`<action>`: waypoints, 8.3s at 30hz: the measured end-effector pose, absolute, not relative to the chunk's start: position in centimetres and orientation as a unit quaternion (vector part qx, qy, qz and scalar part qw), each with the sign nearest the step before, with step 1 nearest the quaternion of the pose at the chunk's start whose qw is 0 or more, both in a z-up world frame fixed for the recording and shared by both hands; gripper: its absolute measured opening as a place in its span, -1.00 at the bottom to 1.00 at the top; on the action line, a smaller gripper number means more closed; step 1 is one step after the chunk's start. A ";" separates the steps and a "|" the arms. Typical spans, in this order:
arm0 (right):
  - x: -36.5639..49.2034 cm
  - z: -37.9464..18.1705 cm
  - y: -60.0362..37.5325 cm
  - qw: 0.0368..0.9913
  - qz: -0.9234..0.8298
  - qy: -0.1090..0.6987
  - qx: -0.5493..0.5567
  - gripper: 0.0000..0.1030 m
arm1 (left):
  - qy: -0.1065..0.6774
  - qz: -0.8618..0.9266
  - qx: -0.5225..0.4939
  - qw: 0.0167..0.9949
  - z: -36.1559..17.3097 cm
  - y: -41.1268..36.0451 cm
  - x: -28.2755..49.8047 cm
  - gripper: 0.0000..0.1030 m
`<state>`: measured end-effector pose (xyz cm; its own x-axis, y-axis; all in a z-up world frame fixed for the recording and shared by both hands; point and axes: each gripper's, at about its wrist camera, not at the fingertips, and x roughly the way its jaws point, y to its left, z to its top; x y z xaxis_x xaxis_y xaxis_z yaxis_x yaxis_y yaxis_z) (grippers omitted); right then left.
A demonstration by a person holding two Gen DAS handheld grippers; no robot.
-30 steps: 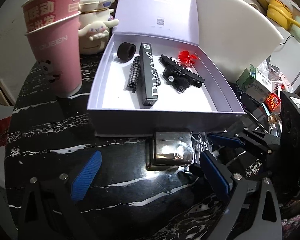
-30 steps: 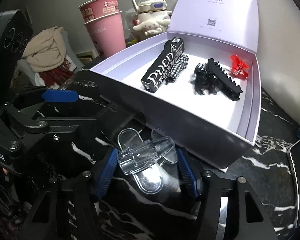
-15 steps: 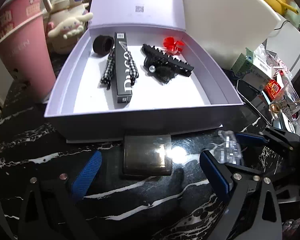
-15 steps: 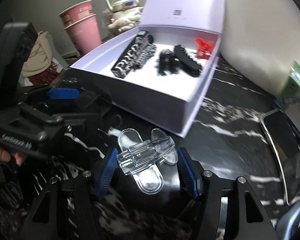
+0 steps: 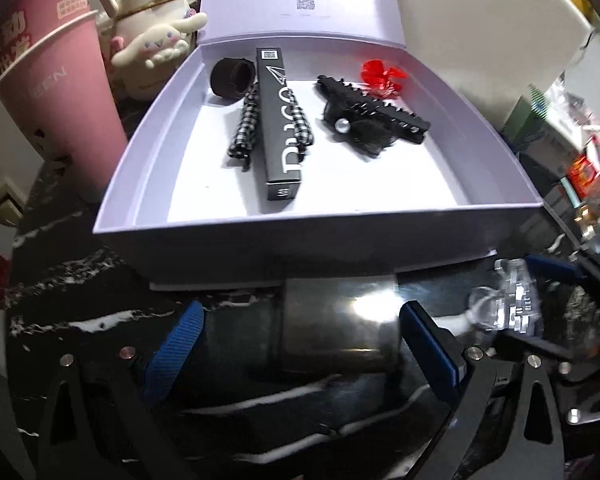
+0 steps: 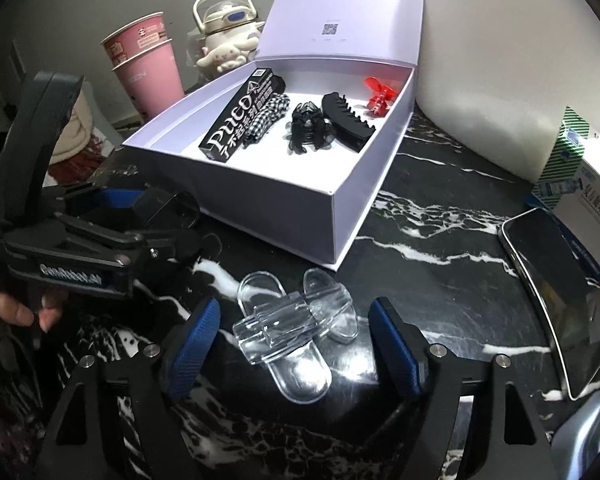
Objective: Organize rigid objects
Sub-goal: 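Grasp the dark translucent square case with the left tool, then carry the square case and clear holder toward the lavender box with both tools, then lower the square case into the box with the left tool while the right tool lowers the clear holder, then open the left tool to release the case while the right tool releases the clear holder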
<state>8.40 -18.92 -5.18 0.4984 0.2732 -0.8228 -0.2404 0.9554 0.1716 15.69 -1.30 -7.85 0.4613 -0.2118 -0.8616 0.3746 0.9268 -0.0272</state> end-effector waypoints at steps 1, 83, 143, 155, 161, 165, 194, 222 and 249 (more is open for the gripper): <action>8.4 -5.2 -18.8 0.867 0.146 0.477 0.013 0.54 | 0.488 -0.170 0.087 0.851 -7.9 -1.4 15.6 0.94; 3.2 -0.9 -17.9 0.900 0.120 0.418 0.015 0.18 | 0.423 -0.201 0.067 0.881 -1.7 -1.4 7.9 -0.14; 18.6 7.5 -19.6 0.929 0.151 0.336 -0.028 0.18 | 0.335 -0.195 0.093 0.917 5.2 -3.7 21.9 -0.14; 21.0 7.3 -19.4 0.930 0.156 0.333 -0.023 0.18 | 0.337 -0.195 0.096 0.916 5.1 -4.1 24.6 -0.14; 22.5 6.1 -19.3 0.927 0.149 0.345 -0.022 0.18 | 0.353 -0.187 0.096 0.912 3.6 -4.0 26.2 -0.14; 23.4 5.2 -19.0 0.923 0.148 0.353 -0.022 0.18 | 0.366 -0.183 0.095 0.907 2.3 -3.9 27.1 -0.14; 26.7 -0.6 -18.9 0.895 0.141 0.422 -0.024 0.18 | 0.416 -0.173 0.135 0.883 -2.1 -6.4 30.0 -0.14; 28.6 -3.2 -18.9 0.874 0.134 0.466 -0.028 0.19 | 0.476 -0.179 0.131 0.851 -6.0 -7.9 34.1 -0.14; 26.9 -0.1 -20.5 0.889 0.109 0.444 -0.016 0.47 | 0.363 -0.154 0.115 0.912 0.9 -5.3 29.6 -0.14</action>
<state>26.92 -20.47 -0.10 0.5815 0.1795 -0.7935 -0.2088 0.9756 0.0677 29.64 -5.25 0.93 0.6895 -0.1970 -0.6970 0.3637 0.9264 0.0980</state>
